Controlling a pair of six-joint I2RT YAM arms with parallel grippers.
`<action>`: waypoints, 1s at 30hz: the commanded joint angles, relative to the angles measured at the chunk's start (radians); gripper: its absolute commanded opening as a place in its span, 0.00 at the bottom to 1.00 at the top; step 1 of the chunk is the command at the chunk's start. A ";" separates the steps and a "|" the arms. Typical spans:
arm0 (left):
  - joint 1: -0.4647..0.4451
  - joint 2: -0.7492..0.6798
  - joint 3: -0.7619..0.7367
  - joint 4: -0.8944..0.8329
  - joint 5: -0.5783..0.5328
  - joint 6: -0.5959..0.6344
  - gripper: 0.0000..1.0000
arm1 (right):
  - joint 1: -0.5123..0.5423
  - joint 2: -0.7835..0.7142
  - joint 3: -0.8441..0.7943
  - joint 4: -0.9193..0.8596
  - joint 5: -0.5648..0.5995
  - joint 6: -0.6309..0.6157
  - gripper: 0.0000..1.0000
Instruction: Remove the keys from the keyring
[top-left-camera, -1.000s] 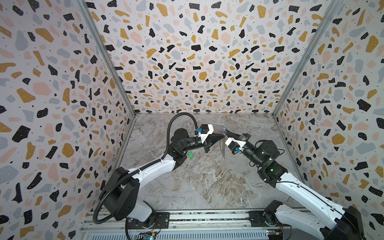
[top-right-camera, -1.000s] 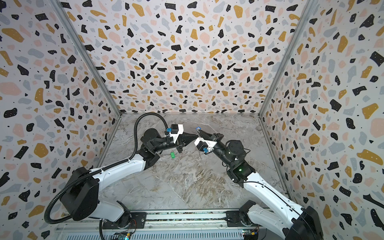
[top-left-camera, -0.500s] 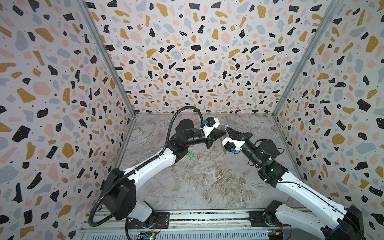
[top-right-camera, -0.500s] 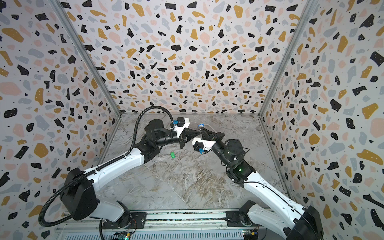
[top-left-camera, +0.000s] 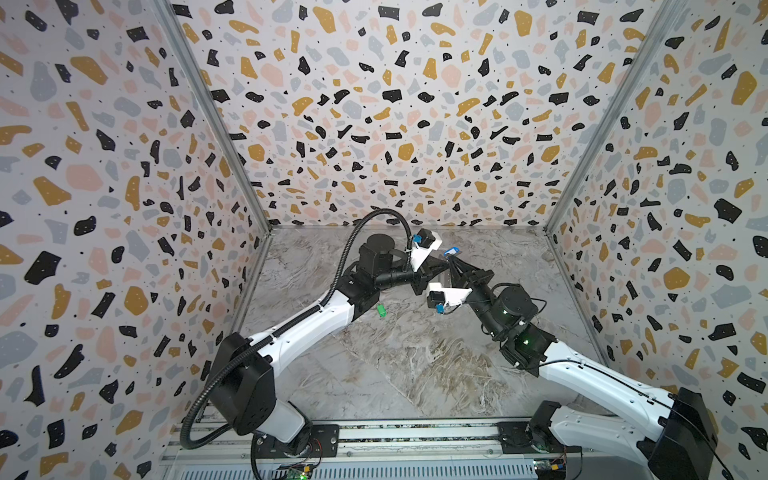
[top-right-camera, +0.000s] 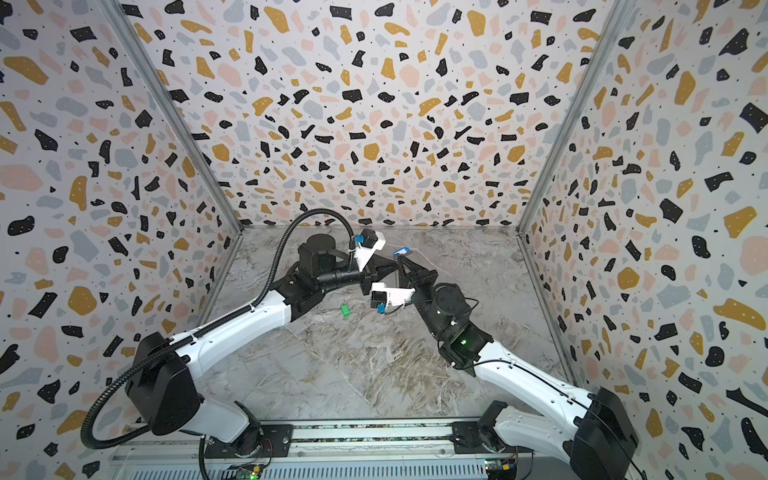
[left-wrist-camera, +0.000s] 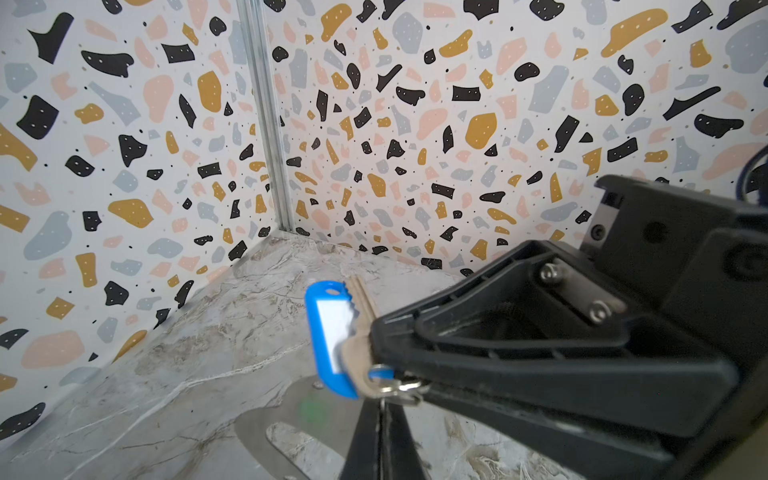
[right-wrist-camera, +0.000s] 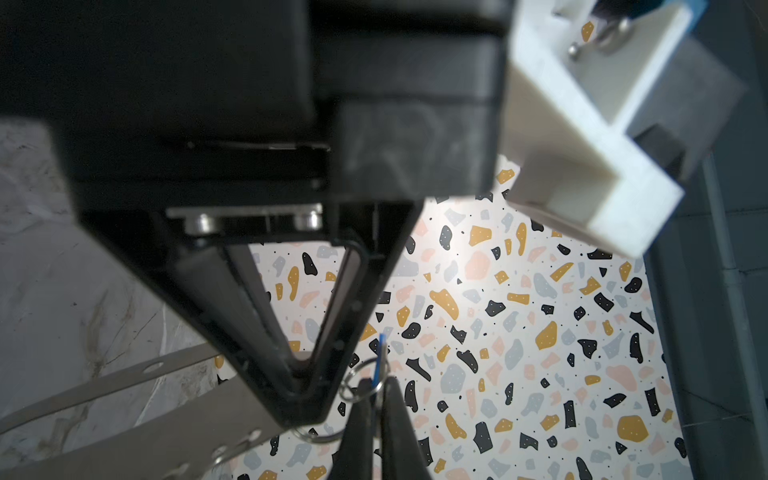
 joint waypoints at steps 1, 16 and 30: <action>-0.010 0.000 0.043 0.027 -0.019 -0.007 0.00 | 0.014 -0.009 0.036 0.015 -0.052 0.051 0.00; -0.016 -0.055 0.041 -0.125 0.016 0.146 0.00 | -0.167 -0.009 0.195 -0.345 -0.326 0.431 0.00; -0.019 -0.082 0.037 -0.183 0.048 0.236 0.00 | -0.240 0.027 0.253 -0.443 -0.446 0.512 0.00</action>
